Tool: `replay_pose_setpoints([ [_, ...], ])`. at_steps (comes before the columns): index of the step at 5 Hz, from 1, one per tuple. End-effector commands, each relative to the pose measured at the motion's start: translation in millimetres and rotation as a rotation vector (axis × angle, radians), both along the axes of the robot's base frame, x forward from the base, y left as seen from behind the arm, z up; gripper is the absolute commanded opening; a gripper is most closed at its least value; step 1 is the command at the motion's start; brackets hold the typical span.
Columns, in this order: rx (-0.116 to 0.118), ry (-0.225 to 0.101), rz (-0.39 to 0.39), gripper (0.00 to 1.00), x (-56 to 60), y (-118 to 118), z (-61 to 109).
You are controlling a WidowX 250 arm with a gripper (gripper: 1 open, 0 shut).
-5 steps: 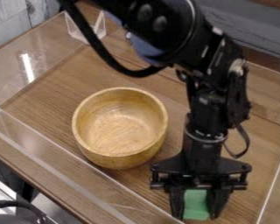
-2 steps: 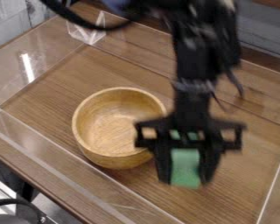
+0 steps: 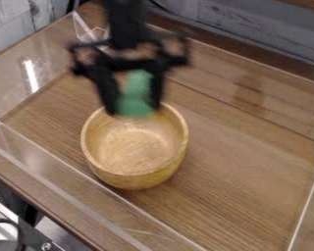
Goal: Put the green block in the brown bowl
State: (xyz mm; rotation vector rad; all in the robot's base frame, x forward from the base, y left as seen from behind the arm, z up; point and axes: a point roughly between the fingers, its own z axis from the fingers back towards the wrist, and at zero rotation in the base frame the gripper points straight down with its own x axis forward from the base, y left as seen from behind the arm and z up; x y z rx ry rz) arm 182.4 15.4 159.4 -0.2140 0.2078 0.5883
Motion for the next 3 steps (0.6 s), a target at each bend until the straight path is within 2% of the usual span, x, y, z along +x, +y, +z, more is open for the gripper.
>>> replay_pose_setpoints([
  [1, -0.009, -0.082, -0.091, 0.00, -1.9, 40, 20.0],
  [2, -0.019, -0.104, -0.192, 0.00, -1.9, 46, 16.6],
  [3, -0.028, -0.110, -0.295, 0.00, 2.4, 24, 9.2],
])
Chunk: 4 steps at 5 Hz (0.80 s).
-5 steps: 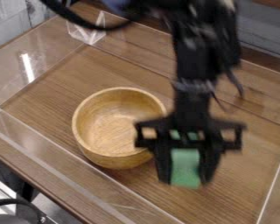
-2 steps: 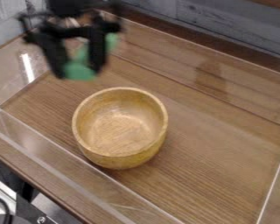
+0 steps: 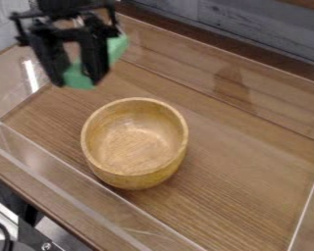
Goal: Put the green block in the brown bowl
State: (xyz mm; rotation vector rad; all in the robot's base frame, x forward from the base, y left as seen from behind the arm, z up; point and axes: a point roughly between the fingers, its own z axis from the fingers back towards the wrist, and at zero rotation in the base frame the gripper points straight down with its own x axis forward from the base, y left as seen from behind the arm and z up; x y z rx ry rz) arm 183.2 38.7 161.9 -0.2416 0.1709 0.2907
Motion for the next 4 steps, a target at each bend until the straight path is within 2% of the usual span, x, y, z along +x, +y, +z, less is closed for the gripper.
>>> replay_pose_setpoints([
  [1, 0.005, -0.044, -0.113, 0.00, 4.7, -24, 4.0],
  [2, 0.008, -0.058, -0.196, 0.00, 10.6, -35, -6.8],
  [3, 0.015, -0.070, -0.247, 0.00, 13.5, -41, -24.2],
  [4, 0.017, -0.087, -0.276, 0.00, 18.6, -48, -22.1],
])
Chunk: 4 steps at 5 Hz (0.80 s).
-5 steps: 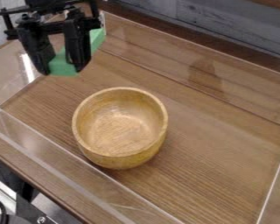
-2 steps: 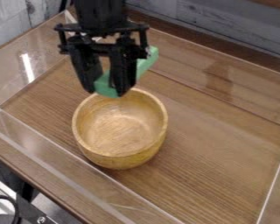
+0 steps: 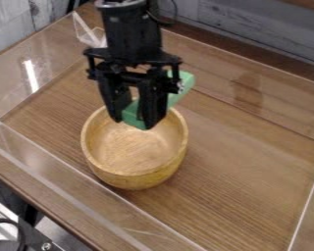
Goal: Put the green block in the brown bowl
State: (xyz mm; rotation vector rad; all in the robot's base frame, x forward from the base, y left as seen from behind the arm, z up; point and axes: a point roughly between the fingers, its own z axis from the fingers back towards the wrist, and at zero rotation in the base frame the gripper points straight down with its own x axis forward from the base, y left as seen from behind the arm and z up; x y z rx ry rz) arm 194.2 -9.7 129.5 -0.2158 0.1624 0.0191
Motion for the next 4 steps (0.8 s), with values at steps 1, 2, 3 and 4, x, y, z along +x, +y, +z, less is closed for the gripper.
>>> replay_pose_setpoints([
  [1, 0.007, -0.059, -0.029, 0.00, 9.1, -4, -0.1],
  [2, 0.009, -0.068, -0.051, 0.00, 10.1, -8, -9.8],
  [3, 0.010, -0.078, -0.063, 0.00, 12.3, -10, -17.5],
  [4, 0.003, -0.083, -0.062, 0.00, 13.8, -7, -22.0],
])
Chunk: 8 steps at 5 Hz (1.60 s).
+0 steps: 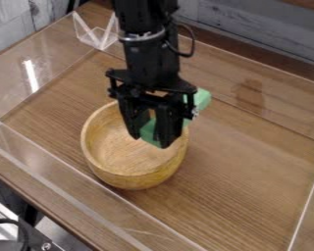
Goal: Put the green block in the brown bowl
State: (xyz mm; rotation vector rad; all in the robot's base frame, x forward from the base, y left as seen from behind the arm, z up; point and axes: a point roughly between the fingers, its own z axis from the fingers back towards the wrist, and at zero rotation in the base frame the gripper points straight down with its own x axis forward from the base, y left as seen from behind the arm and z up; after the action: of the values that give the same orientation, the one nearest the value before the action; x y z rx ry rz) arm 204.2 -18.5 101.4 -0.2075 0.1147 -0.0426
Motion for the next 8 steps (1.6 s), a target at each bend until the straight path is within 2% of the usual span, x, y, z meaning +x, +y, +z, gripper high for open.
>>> replay_pose_setpoints([
  [1, -0.009, -0.033, -0.003, 0.00, 4.6, 5, 3.3],
  [8, -0.046, -0.040, -0.011, 0.00, 12.0, 16, -2.8],
])
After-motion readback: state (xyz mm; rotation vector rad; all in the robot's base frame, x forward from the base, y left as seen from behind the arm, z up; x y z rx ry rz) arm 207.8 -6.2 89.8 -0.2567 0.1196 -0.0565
